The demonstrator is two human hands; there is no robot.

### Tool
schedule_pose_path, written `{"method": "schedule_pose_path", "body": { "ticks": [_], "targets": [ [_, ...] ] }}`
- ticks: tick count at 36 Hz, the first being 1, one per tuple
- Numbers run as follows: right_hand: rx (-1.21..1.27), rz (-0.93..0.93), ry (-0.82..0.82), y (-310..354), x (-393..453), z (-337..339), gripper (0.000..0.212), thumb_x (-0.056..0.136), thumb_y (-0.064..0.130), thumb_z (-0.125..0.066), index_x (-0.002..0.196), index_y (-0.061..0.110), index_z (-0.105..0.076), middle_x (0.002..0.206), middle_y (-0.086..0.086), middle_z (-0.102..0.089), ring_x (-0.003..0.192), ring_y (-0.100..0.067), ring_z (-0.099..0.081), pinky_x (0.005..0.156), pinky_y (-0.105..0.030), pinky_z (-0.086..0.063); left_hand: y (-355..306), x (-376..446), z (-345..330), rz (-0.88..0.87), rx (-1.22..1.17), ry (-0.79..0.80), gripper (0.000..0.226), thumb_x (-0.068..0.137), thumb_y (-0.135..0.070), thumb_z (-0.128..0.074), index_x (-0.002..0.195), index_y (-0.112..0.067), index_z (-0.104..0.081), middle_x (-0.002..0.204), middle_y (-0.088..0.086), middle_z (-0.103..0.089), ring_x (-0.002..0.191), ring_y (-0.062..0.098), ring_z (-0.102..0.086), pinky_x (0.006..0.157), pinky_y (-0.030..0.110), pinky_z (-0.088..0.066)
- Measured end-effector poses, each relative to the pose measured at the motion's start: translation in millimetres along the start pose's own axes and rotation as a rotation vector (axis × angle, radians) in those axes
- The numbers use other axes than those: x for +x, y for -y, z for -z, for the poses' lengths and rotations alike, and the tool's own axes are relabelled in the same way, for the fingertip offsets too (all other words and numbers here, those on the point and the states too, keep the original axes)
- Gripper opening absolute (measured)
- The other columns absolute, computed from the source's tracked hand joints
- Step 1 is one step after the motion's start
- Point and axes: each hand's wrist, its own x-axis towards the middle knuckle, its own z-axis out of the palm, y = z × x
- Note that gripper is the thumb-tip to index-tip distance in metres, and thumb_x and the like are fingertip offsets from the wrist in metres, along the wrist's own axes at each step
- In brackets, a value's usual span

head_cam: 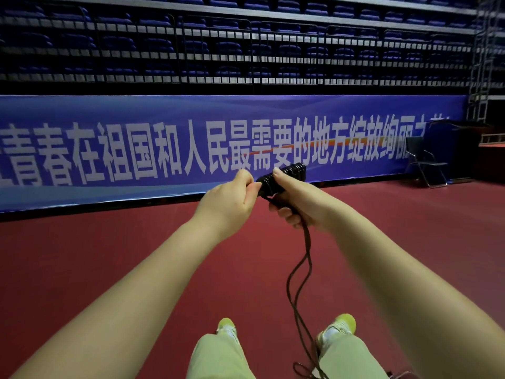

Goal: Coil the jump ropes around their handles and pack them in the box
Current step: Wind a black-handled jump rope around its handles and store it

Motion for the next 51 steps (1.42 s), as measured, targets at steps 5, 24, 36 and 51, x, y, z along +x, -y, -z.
{"method": "schedule_pose_path", "body": {
  "ticks": [5, 24, 36, 51],
  "targets": [
    [0.053, -0.029, 0.017, -2.5, 0.6, 2.2, 0.071, 0.085, 0.079, -0.027, 0.072, 0.015, -0.054, 0.054, 0.004, -0.038, 0.048, -0.012, -0.029, 0.052, -0.027, -0.027, 0.7, -4.6, -1.8, -0.125, 0.143, 0.062, 0.025, 0.102, -0.037, -0.032, 0.106, -0.013, -0.039, 0.065, -0.007, -0.042, 0.067, 0.026, -0.047, 0.06, 0.037, -0.033],
    [-0.012, 0.422, 0.024, 6.6, -13.5, -3.7, 0.05, 0.06, 0.055, -0.053, 0.088, 0.014, -0.048, 0.075, -0.009, -0.045, 0.072, -0.023, -0.038, 0.067, -0.034, -0.033, 3.0, -15.5, 0.6, 0.227, -1.502, 1.003, 0.053, 0.055, -0.062, -0.082, 0.086, -0.02, -0.074, 0.075, -0.003, -0.067, 0.06, 0.009, -0.062, 0.062, 0.026, -0.053],
    [-0.186, 0.315, 0.046, 4.8, -20.3, 7.2, 0.039, 0.097, 0.048, -0.044, 0.08, 0.014, -0.047, 0.072, -0.007, -0.038, 0.051, -0.009, -0.027, 0.048, -0.021, -0.023, -4.8, -8.9, 14.6, 0.381, -1.12, 0.753, 0.046, 0.075, -0.061, -0.043, 0.083, -0.017, -0.048, 0.057, -0.007, -0.047, 0.043, 0.004, -0.024, 0.048, 0.02, -0.026],
    [-0.331, 0.183, -0.092, 16.5, -10.9, -7.9, 0.06, 0.098, 0.06, -0.022, 0.07, 0.015, -0.05, 0.046, 0.012, -0.037, 0.039, -0.007, -0.03, 0.044, -0.022, -0.025, -6.3, 7.5, 26.2, 0.347, -0.576, 0.404, 0.044, 0.096, -0.051, -0.043, 0.076, -0.015, -0.058, 0.06, -0.003, -0.054, 0.043, 0.011, -0.035, 0.048, 0.024, -0.03]
  ]
}}
